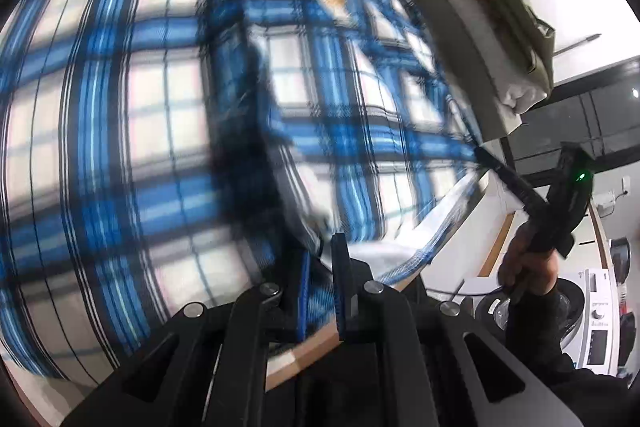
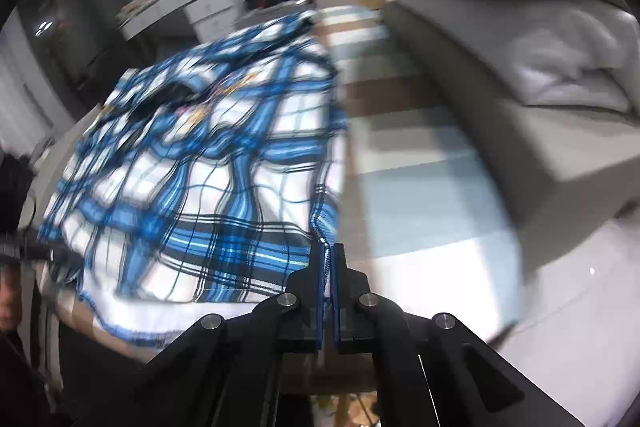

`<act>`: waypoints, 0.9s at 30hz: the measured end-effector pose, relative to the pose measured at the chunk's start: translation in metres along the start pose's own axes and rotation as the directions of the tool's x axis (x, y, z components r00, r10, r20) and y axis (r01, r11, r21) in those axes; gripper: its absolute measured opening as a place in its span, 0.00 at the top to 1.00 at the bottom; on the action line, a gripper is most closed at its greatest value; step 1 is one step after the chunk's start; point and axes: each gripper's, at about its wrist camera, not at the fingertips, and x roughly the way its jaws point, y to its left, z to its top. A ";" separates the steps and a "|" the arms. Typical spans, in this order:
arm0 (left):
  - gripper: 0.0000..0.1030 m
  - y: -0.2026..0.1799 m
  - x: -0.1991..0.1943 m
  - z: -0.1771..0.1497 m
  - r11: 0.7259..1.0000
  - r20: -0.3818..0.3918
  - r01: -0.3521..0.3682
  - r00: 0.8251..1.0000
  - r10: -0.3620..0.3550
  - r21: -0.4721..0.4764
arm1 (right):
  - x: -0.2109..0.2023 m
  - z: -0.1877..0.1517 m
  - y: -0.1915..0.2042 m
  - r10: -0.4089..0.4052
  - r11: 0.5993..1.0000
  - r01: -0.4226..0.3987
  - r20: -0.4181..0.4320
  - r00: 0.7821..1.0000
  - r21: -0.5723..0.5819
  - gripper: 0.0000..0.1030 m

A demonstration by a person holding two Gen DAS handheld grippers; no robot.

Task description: Fold large clothes

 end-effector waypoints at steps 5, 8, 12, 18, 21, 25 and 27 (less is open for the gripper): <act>0.96 -0.001 -0.009 -0.017 0.999 0.014 -0.039 0.999 0.039 0.009 | -0.019 0.007 -0.010 -0.018 1.000 0.018 0.023 1.000 0.026 0.98; 0.96 -0.005 -0.020 -0.026 0.990 0.071 -0.134 0.989 0.131 0.033 | -0.014 0.005 -0.004 -0.031 1.000 0.030 -0.010 0.999 -0.004 0.97; 0.94 -0.009 -0.032 -0.036 0.955 0.135 -0.292 0.950 0.282 0.056 | -0.002 0.005 -0.003 -0.042 0.999 0.042 -0.031 0.999 0.001 0.97; 0.69 -0.014 -0.044 -0.046 0.872 0.252 -0.483 0.856 0.452 0.078 | 0.003 0.006 -0.009 0.065 0.994 -0.060 -0.056 0.996 0.086 0.94; 0.49 -0.013 -0.052 -0.047 0.849 0.318 -0.526 0.815 0.485 0.052 | 0.006 0.006 -0.004 0.065 0.995 -0.059 -0.065 0.996 0.085 0.94; 0.46 -0.014 -0.066 -0.046 0.779 0.435 -0.627 0.704 0.562 0.007 | 0.008 0.008 0.001 0.050 0.995 -0.044 -0.068 0.996 0.084 0.91; 0.35 -0.013 -0.072 -0.044 0.771 0.461 -0.636 0.683 0.567 -0.005 | 0.011 0.009 0.002 0.036 0.995 -0.030 -0.073 0.997 0.092 0.79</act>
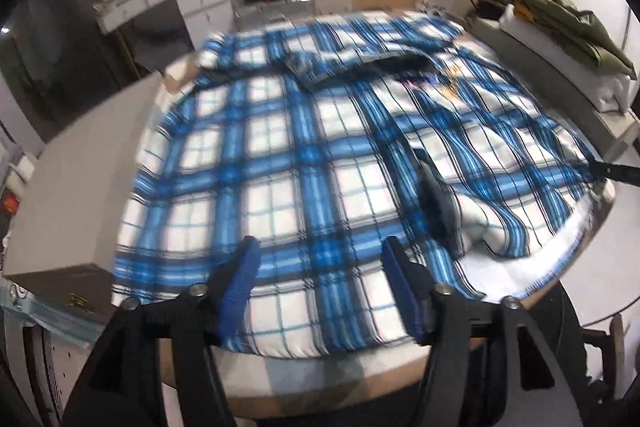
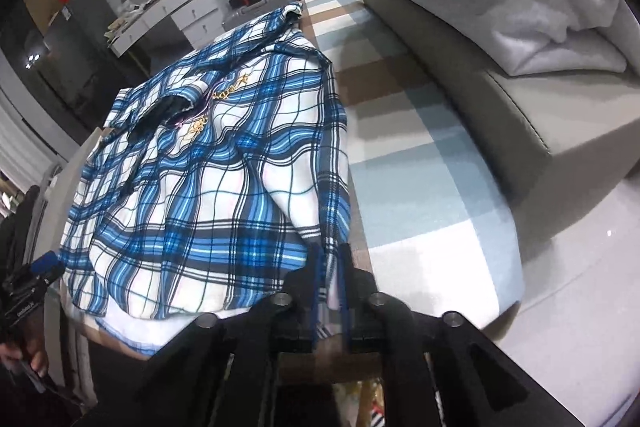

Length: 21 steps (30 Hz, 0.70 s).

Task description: Fold large clothes

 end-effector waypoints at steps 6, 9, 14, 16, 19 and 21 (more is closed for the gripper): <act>0.29 0.006 -0.004 0.005 0.999 0.059 -0.027 0.998 0.029 -0.021 | 0.007 -0.001 0.008 -0.066 0.998 0.066 -0.004 0.998 -0.022 0.63; 0.15 0.012 -0.007 0.006 0.998 0.100 -0.059 0.993 0.062 -0.036 | 0.009 -0.003 0.017 -0.103 0.993 0.102 -0.007 0.995 -0.067 0.57; 0.15 0.040 -0.010 0.003 0.988 0.102 -0.137 0.984 0.144 -0.073 | 0.008 -0.006 0.024 -0.073 0.993 0.071 -0.018 0.997 -0.098 0.90; 0.15 0.069 -0.006 0.002 0.976 0.072 -0.181 0.979 0.190 -0.121 | 0.004 -0.006 0.023 -0.080 0.992 0.080 0.003 0.997 -0.098 0.97; 0.15 0.110 0.004 -0.006 0.957 -0.002 -0.222 0.974 0.226 -0.188 | -0.007 -0.004 0.014 -0.070 0.995 0.074 0.055 0.996 -0.065 0.97; 0.15 0.137 0.014 -0.017 0.942 -0.059 -0.232 0.973 0.224 -0.244 | -0.015 -0.002 0.007 -0.070 0.996 0.074 0.085 0.994 -0.051 0.97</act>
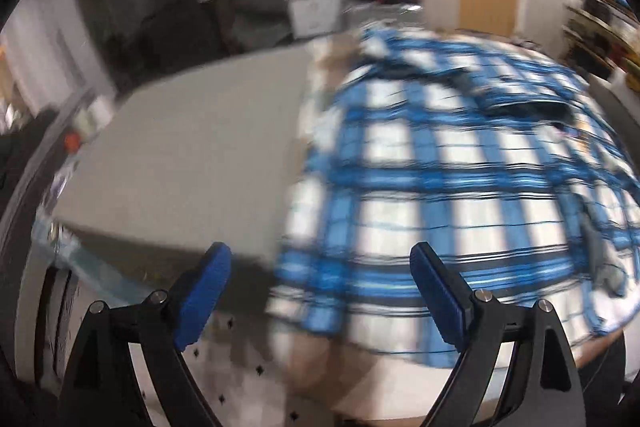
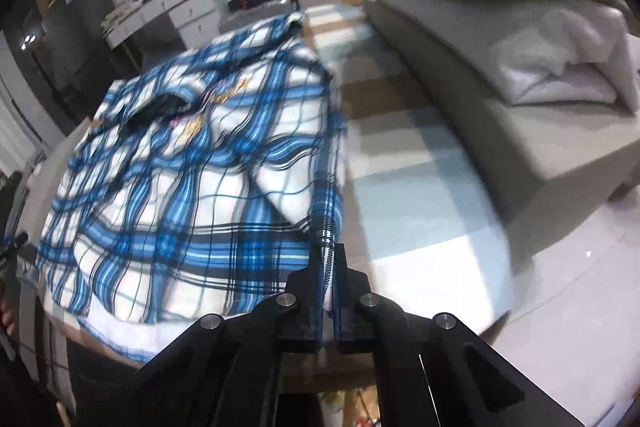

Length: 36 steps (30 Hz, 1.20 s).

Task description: Fold large clothes

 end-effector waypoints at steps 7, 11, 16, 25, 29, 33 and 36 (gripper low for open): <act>0.15 0.011 0.026 -0.014 0.990 -0.134 0.137 0.981 -0.138 -0.017 | -0.005 0.005 -0.002 -0.046 0.997 0.049 0.048 0.998 -0.058 0.97; 0.15 0.005 0.031 -0.013 0.989 -0.153 0.146 0.977 -0.147 -0.020 | -0.003 0.015 -0.008 -0.105 0.992 0.109 0.070 0.992 -0.062 0.97; 0.15 -0.010 0.033 -0.013 0.985 -0.169 0.162 0.974 -0.151 0.055 | -0.002 0.020 -0.018 -0.146 0.989 0.148 0.077 0.986 -0.028 0.97; 0.15 -0.033 0.037 -0.027 0.961 -0.223 0.247 0.951 -0.216 0.125 | -0.003 0.010 0.003 -0.071 0.996 0.074 0.064 0.995 -0.049 0.94; 0.15 -0.033 0.036 -0.027 0.957 -0.226 0.263 0.946 -0.232 0.121 | -0.002 0.009 0.006 -0.006 1.000 0.008 0.062 0.998 -0.030 0.94; 0.15 -0.042 0.031 -0.028 0.936 -0.231 0.327 0.928 -0.292 0.130 | -0.008 0.010 0.012 0.050 0.998 -0.048 0.082 0.995 -0.029 0.94; 0.15 -0.040 0.023 -0.021 0.905 -0.199 0.419 0.895 -0.398 0.077 | -0.014 0.011 0.018 0.104 0.994 -0.101 0.098 0.990 -0.036 0.94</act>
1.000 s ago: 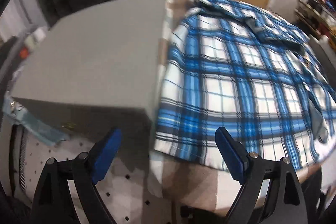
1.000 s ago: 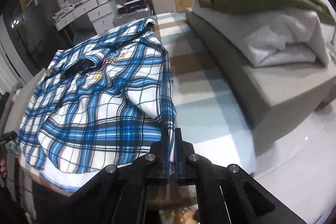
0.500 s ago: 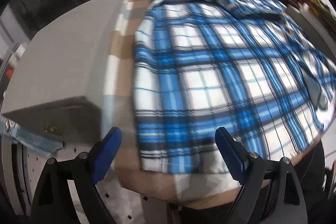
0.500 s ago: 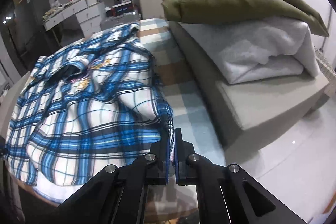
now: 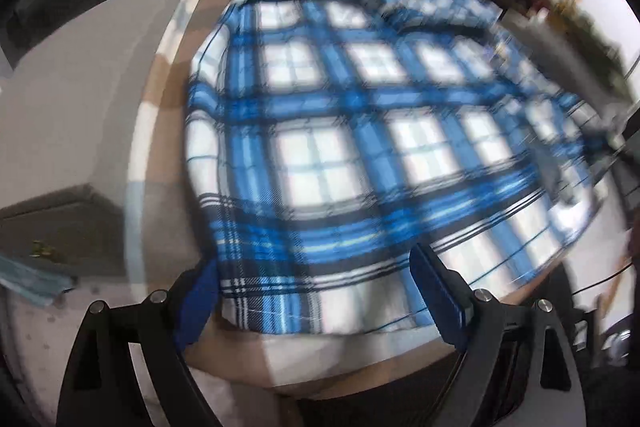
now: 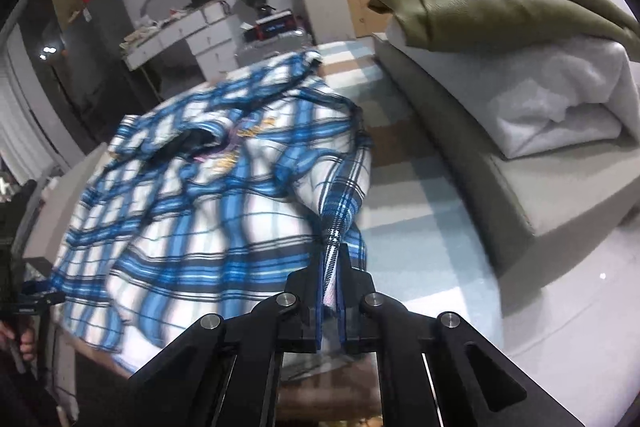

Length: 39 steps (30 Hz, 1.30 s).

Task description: Fold large clothes

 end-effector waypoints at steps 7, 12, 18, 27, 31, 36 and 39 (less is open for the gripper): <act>0.15 0.028 -0.017 0.002 0.968 0.125 0.208 0.974 -0.191 -0.138 | -0.001 -0.003 0.008 0.040 0.999 -0.040 0.000 0.999 -0.023 0.94; 0.15 0.042 0.002 -0.007 0.950 0.074 0.213 0.977 -0.201 -0.226 | 0.008 -0.007 -0.004 0.050 0.998 -0.049 -0.037 0.998 0.026 0.93; 0.15 0.041 -0.003 -0.007 0.949 0.098 0.234 0.971 -0.217 -0.213 | 0.008 -0.005 -0.018 0.012 0.998 -0.010 -0.033 0.999 0.057 0.65; 0.27 0.032 0.004 0.004 0.984 -0.001 0.151 0.988 -0.152 -0.096 | 0.029 -0.005 -0.024 0.030 0.997 -0.021 -0.132 0.991 0.068 0.67; 0.86 0.041 0.004 0.005 0.994 -0.041 0.047 0.998 -0.051 -0.097 | 0.031 -0.005 -0.025 0.048 0.996 -0.037 -0.144 0.988 0.079 0.96; 0.98 0.053 -0.003 0.000 0.984 -0.082 0.065 0.994 -0.079 -0.164 | 0.002 -0.001 -0.031 0.057 0.996 -0.049 -0.102 0.993 0.075 0.97; 0.98 0.043 -0.018 -0.010 0.989 -0.070 0.066 0.995 -0.076 -0.135 | -0.019 -0.001 -0.039 0.089 0.990 -0.078 -0.099 0.991 0.115 0.98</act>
